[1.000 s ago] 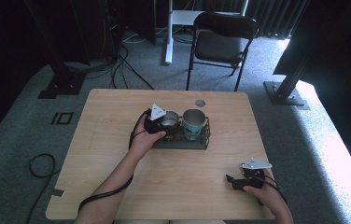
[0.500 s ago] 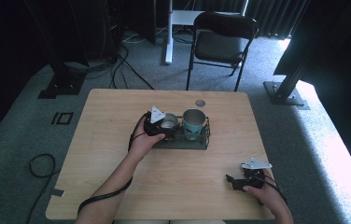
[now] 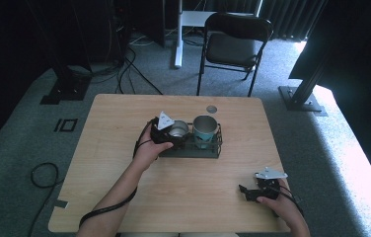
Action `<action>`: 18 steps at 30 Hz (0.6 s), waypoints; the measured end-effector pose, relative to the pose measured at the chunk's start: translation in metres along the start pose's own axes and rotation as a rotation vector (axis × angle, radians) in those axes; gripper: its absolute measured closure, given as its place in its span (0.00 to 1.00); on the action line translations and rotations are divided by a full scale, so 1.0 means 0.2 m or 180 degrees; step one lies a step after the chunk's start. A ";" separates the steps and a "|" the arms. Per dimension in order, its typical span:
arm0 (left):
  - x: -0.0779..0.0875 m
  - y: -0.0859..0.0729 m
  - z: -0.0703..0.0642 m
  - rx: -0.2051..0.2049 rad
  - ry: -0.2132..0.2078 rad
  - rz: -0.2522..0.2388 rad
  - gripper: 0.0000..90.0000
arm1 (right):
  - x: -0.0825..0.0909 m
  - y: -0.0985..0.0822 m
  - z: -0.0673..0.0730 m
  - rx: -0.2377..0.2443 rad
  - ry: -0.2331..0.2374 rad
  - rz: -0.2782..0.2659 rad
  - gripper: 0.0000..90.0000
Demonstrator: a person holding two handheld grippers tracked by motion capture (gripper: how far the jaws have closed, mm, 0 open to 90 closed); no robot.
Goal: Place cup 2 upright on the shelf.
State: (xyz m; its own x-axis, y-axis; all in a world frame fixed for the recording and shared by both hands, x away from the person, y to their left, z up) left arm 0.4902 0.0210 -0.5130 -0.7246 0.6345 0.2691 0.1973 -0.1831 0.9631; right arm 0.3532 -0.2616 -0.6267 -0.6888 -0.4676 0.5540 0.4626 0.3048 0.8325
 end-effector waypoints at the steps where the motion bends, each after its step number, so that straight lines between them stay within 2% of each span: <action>1: 0.01 0.00 0.00 -0.0009 0.0017 0.0002 0.03 | 0.00 0.00 0.00 0.0001 0.0000 0.0000 0.13; 13: 0.10 0.04 0.00 0.0020 -0.0022 -0.0081 0.03 | 0.00 0.00 0.00 0.0001 0.0000 0.0000 0.13; 18: 0.13 0.04 0.01 0.0044 -0.0023 -0.0069 0.03 | 0.00 0.00 0.00 0.0002 -0.0001 0.0000 0.13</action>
State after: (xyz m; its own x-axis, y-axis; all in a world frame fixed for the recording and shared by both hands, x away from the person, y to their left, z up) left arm 0.4744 0.0374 -0.4987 -0.7241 0.6436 0.2480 0.1907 -0.1588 0.9687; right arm 0.3533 -0.2616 -0.6268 -0.6889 -0.4675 0.5540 0.4622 0.3055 0.8325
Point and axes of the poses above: each handheld gripper's, and its own axes: x roughly backward along the jaws, y roughly out of its top, z roughly to its left, the point moved 10 cm from there along -x, roughly forward along the jaws, and after that the axes turned 10 degrees about -z, right-handed, at the moved point
